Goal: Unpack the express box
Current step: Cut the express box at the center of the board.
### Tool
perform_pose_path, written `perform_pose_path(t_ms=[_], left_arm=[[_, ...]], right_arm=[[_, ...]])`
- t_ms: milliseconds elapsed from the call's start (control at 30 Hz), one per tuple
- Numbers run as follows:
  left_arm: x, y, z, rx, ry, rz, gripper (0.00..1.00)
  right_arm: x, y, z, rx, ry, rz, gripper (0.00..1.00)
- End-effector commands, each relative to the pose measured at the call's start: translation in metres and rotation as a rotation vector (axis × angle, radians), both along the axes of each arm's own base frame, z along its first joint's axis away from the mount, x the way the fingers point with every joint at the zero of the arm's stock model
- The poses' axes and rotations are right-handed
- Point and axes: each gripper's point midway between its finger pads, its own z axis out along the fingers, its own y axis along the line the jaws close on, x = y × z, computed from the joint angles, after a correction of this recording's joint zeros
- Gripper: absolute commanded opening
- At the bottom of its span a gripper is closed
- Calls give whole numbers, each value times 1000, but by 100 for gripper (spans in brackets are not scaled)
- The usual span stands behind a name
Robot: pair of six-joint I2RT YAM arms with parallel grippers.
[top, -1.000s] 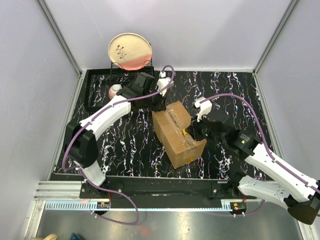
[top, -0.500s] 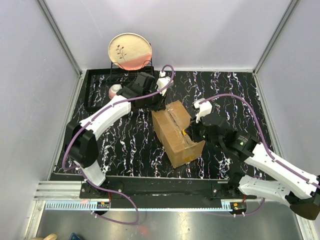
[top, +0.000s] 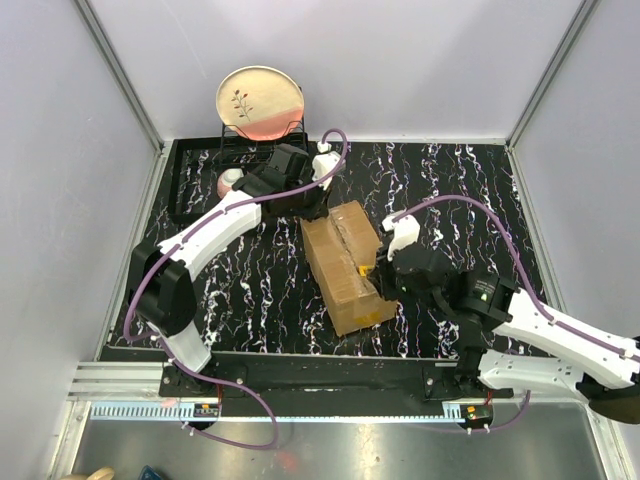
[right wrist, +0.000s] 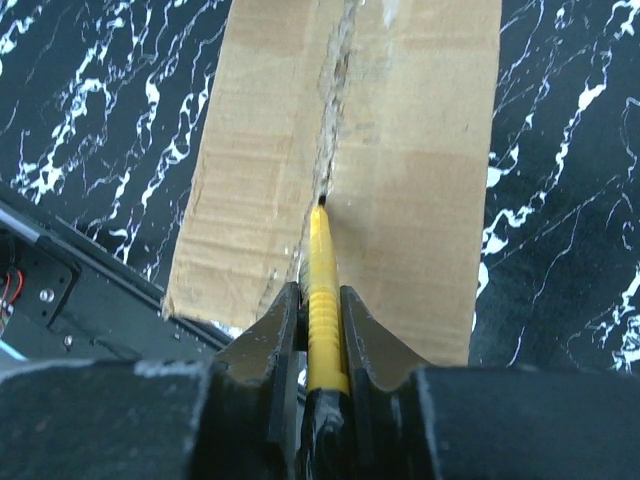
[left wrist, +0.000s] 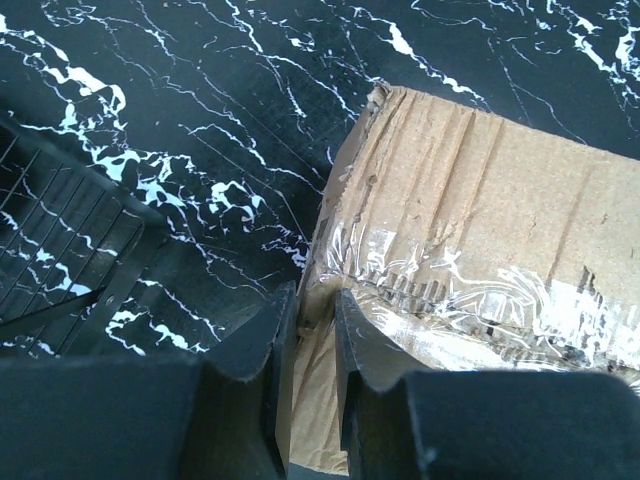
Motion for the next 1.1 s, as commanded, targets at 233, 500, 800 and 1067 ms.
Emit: perform_pose_path(t_ms=[233, 500, 800, 1067], left_arm=[[37, 126, -64, 459, -27, 324, 13], [22, 110, -52, 415, -38, 278, 13], [-7, 84, 5, 265, -22, 164, 99], [-44, 26, 87, 54, -164, -156, 99]], right_arm=[[-66, -23, -8, -85, 157, 76, 0], [-54, -24, 9, -86, 81, 55, 0], [-17, -46, 39, -50, -66, -172, 0], [30, -51, 36, 119, 9, -347, 0]])
